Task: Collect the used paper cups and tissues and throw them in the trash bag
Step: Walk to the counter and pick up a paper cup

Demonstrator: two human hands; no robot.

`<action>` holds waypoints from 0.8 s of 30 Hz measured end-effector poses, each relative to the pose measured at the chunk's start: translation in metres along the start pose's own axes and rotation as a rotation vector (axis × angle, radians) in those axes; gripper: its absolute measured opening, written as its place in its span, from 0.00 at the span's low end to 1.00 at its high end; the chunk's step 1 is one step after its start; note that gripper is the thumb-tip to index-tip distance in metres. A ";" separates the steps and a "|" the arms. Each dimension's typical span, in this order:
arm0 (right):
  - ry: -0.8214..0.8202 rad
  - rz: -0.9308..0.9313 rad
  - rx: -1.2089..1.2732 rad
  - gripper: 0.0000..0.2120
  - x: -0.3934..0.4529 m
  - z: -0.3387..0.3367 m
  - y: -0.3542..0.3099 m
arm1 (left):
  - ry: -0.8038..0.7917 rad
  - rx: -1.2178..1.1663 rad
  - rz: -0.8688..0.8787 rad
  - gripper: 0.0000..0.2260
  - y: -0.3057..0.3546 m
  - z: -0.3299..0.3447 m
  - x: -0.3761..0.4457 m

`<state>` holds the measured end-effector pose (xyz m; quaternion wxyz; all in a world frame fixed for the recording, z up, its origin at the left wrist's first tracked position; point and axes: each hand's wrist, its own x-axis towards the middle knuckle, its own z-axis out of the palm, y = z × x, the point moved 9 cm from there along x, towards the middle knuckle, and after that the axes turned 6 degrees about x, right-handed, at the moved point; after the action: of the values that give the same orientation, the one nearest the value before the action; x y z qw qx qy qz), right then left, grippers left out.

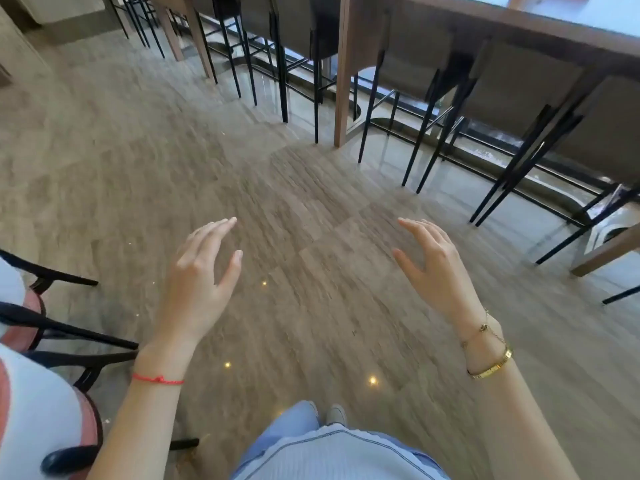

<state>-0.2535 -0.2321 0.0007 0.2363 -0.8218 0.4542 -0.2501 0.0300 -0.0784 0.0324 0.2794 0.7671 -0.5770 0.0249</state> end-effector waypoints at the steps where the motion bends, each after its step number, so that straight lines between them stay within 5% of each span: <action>1: 0.007 -0.002 0.010 0.24 0.003 0.000 0.003 | 0.007 -0.012 -0.012 0.19 0.000 0.003 0.001; 14: -0.094 0.038 0.019 0.23 0.102 0.033 0.038 | -0.015 0.004 -0.107 0.18 -0.033 0.053 0.071; 24: -0.107 0.024 0.005 0.23 0.303 0.079 0.046 | 0.005 -0.001 -0.071 0.18 -0.102 0.117 0.262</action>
<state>-0.0928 -0.5032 -0.0287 0.2651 -0.8279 0.4500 -0.2042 0.1762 -0.3421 -0.0125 0.2818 0.7869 -0.5488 0.0169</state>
